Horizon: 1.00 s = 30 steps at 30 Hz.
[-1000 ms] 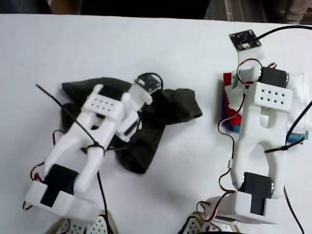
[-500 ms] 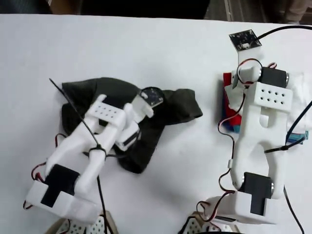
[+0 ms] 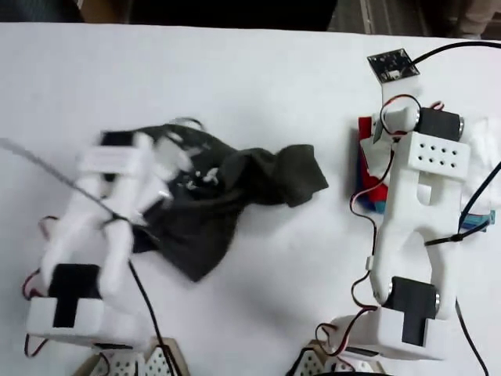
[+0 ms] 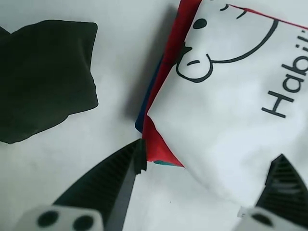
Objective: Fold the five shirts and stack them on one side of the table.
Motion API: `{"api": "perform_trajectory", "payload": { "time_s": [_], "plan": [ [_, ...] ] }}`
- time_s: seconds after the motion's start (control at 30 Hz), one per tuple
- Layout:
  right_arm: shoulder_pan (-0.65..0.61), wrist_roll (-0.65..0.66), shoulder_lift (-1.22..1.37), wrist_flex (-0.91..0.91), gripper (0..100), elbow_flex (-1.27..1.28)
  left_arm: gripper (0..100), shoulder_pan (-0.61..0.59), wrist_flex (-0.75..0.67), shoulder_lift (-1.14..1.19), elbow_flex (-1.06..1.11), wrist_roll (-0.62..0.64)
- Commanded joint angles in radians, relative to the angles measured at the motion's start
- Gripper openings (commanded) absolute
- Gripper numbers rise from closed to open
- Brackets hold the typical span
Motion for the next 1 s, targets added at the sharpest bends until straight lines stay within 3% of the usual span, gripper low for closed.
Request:
{"api": "perform_trajectory", "payload": {
  "time_s": [0.0,0.2,0.33,0.53,0.63,0.83,0.97],
  "plan": [
    [-0.012,-0.003,-0.013,0.005,39.0,-0.005,2,-0.196,0.12,-0.041,-0.225,-0.112],
    [-0.068,-0.005,-0.013,0.022,39.0,-0.005,2,-0.431,0.196,-0.038,-0.441,-0.311],
    [-0.165,-0.005,-0.013,0.027,39.0,0.044,2,-0.489,0.184,-0.037,-0.476,-0.354],
    [-0.332,-0.005,-0.015,-0.102,39.0,0.272,2,-0.508,0.109,-0.029,-0.456,-0.336],
    [-0.423,-0.005,-0.033,-0.139,39.0,0.371,2,-0.488,0.107,0.029,-0.429,-0.244],
    [-0.573,0.043,-0.255,-0.122,39.0,0.575,2,-0.437,0.075,0.199,-0.437,-0.109],
    [-0.662,0.037,-0.357,-0.251,39.0,0.741,2,-0.437,0.025,0.264,-0.437,-0.091]
  ]
}}
